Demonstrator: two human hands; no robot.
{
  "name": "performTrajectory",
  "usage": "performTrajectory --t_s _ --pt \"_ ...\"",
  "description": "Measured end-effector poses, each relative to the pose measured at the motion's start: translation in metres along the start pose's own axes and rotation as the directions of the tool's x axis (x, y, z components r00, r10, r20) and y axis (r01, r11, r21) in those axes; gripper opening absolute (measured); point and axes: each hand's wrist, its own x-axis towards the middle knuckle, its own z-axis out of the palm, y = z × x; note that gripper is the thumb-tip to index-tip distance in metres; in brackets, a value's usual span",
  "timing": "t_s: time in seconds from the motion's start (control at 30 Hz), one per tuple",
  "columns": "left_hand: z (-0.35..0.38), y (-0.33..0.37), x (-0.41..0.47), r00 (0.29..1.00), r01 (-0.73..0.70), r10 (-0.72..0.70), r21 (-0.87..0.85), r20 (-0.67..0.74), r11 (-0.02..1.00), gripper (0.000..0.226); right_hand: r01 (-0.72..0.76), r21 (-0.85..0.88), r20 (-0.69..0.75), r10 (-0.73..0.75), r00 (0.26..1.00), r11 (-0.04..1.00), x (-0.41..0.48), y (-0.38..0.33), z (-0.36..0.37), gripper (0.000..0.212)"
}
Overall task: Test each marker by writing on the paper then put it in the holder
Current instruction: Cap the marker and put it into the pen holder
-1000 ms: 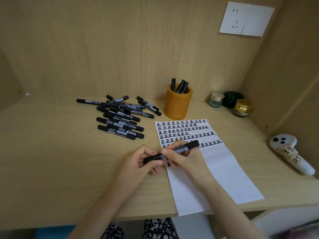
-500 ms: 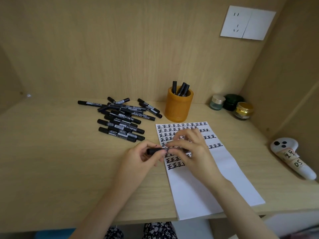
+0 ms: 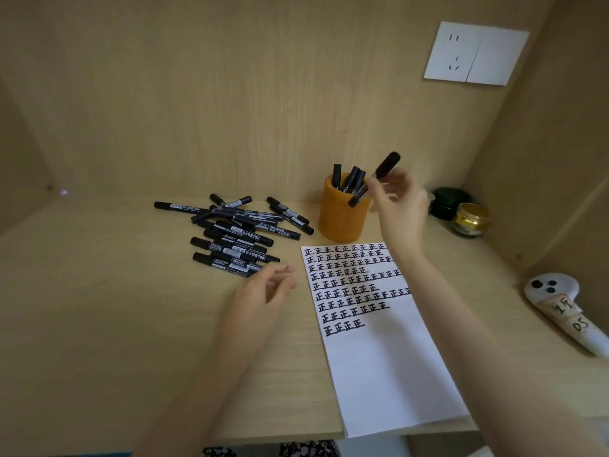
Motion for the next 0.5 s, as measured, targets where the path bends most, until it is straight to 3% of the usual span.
performTrajectory --t_s 0.1,0.17,0.33,0.5 --pt "-0.002 -0.014 0.001 0.997 -0.008 0.015 0.100 -0.070 0.995 0.021 -0.006 -0.019 -0.075 0.004 0.997 1.000 0.035 0.002 0.015 0.032" --pt "-0.003 -0.018 0.003 0.993 0.003 0.006 0.075 -0.122 0.997 0.019 -0.003 -0.042 -0.083 0.000 0.997 0.999 0.049 0.004 0.024 0.040" --pt "-0.002 -0.022 0.007 0.987 0.026 -0.024 0.012 -0.161 1.000 0.021 0.079 -0.207 0.011 -0.078 0.997 0.975 0.059 0.018 0.040 0.059" --pt "-0.001 -0.029 0.012 0.987 0.053 -0.048 0.030 -0.155 0.998 0.025 0.114 -0.387 0.192 -0.041 0.981 0.915 0.053 0.036 0.044 0.044"
